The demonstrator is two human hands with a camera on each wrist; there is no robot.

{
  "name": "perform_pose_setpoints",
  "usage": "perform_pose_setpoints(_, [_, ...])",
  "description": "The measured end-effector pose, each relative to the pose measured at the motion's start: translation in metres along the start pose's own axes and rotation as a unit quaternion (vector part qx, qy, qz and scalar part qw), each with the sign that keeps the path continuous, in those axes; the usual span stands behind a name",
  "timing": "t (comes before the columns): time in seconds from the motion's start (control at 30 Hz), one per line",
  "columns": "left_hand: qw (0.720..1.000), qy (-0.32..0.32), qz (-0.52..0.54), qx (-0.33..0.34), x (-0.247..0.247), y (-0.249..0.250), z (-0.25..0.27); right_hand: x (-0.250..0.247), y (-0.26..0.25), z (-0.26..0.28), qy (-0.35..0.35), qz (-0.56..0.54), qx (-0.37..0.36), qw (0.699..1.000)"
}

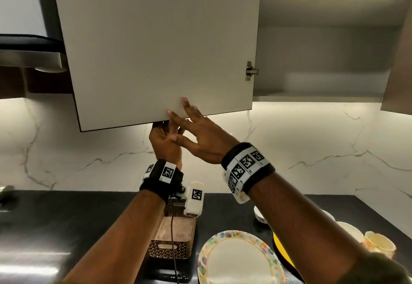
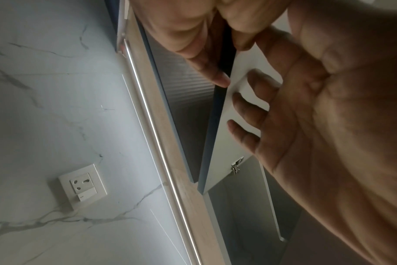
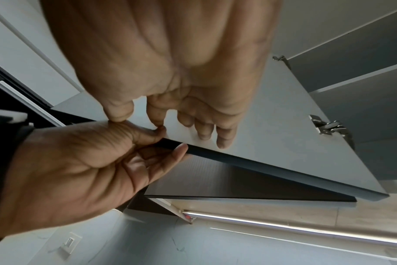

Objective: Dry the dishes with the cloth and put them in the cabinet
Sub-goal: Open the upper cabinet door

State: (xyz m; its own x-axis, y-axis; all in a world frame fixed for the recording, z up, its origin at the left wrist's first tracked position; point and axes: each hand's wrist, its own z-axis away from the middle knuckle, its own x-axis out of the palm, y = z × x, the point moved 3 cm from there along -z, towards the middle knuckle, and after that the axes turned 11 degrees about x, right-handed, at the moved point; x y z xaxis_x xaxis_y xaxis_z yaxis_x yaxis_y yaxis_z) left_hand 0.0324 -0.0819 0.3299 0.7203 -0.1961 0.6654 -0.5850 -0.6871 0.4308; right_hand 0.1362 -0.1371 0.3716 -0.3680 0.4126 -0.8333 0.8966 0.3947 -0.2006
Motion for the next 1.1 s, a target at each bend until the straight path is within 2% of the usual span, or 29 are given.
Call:
perform_pose_setpoints(0.23, [0.999, 0.025, 0.003, 0.024, -0.007, -0.021, -0.003, 0.009, 0.019, -0.010, -0.018, -0.021, -0.020, 0.999])
perform_pose_setpoints(0.37, [0.997, 0.041, 0.049, -0.037, 0.019, -0.058, 0.035, 0.003, 0.053, 0.012, -0.025, -0.019, 0.025, 0.999])
perform_pose_setpoints(0.5, [0.990, -0.061, 0.061, -0.110, 0.076, -0.120, 0.086, -0.024, 0.118, 0.050, -0.020, -0.003, 0.126, 0.992])
perform_pose_setpoints(0.57, [0.978, -0.121, 0.083, -0.146, 0.113, -0.146, 0.110, -0.047, 0.149, 0.077, 0.002, -0.048, 0.170, 0.984])
perform_pose_setpoints(0.63, [0.963, -0.180, 0.083, -0.182, 0.154, -0.166, 0.133, -0.073, 0.185, 0.107, 0.057, -0.110, 0.243, 0.962])
perform_pose_setpoints(0.73, [0.937, -0.243, 0.079, -0.237, 0.211, -0.187, 0.166, -0.114, 0.235, 0.154, 0.193, -0.162, 0.355, 0.900])
perform_pose_setpoints(0.83, [0.911, -0.288, 0.092, -0.279, 0.260, -0.201, 0.196, -0.155, 0.268, 0.201, 0.332, -0.210, 0.426, 0.815])
perform_pose_setpoints(0.97, [0.884, -0.370, 0.094, -0.269, 0.310, -0.215, 0.223, -0.196, 0.292, 0.252, 0.465, -0.379, 0.425, 0.678])
perform_pose_setpoints(1.03, [0.871, -0.406, 0.097, -0.258, 0.329, -0.220, 0.229, -0.212, 0.312, 0.267, 0.524, -0.456, 0.403, 0.596])
perform_pose_setpoints(1.1, [0.864, -0.425, 0.101, -0.249, 0.344, -0.224, 0.231, -0.226, 0.330, 0.274, 0.571, -0.501, 0.372, 0.533])
